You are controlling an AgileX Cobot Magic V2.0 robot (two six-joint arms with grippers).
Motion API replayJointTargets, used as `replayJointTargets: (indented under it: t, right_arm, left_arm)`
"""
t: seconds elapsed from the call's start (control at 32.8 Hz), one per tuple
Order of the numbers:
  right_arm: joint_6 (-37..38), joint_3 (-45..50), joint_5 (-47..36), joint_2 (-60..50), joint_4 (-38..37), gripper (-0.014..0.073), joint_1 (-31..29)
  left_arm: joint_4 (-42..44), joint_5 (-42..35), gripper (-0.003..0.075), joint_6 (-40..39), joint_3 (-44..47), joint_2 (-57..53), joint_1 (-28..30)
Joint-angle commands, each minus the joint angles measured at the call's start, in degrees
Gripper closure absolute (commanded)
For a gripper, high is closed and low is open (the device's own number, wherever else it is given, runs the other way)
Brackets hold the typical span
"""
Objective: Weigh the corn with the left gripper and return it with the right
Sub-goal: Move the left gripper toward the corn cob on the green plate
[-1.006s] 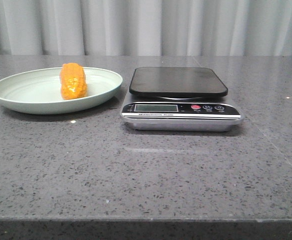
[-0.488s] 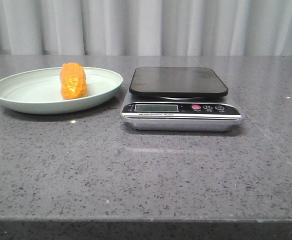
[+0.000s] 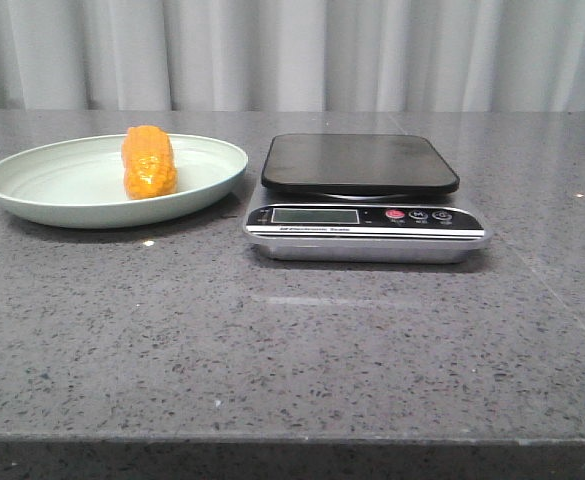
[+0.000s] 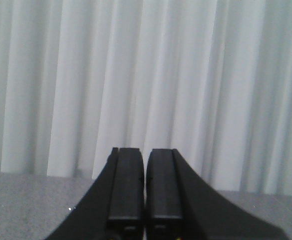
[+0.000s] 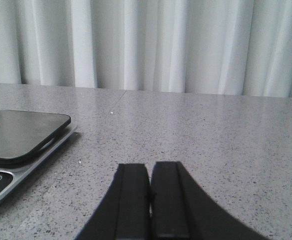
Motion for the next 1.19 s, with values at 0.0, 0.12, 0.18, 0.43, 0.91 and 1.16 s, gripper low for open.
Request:
replayJointTargets:
  t: [0.0, 0.12, 0.18, 0.43, 0.91, 1.16]
  right_arm:
    - [-0.40, -0.49, -4.93, -0.94, 0.23, 0.0431, -0.14]
    - [-0.40, -0.49, -4.93, -0.94, 0.23, 0.0431, -0.14]
    - [-0.40, -0.49, -4.93, -0.94, 0.23, 0.0431, -0.14]
    - [-0.40, -0.49, -4.93, -0.94, 0.23, 0.0431, -0.14]
    - [-0.40, -0.49, -4.93, -0.99, 0.23, 0.0431, -0.13]
    - [-0.40, -0.49, -4.93, -0.98, 0.23, 0.0431, 0.14]
  left_arm:
    - [-3.05, 3.51, 0.0594, -0.10, -5.19, 4.30, -1.75]
    - [-7.79, 4.30, 0.0594, -0.10, -4.66, 6.33, -2.60]
    - [-7.78, 4.05, 0.0594, -0.10, -3.82, 6.82, -2.60]
    - [-6.51, 8.67, 0.0589, 0.00, -3.30, 9.08, -2.60]
    - [-6.26, 20.88, 0.0146, 0.75, -17.16, 27.68, -8.06]
    - [-6.63, 22.38, 0.0146, 1.05, -25.14, 41.49, -16.85]
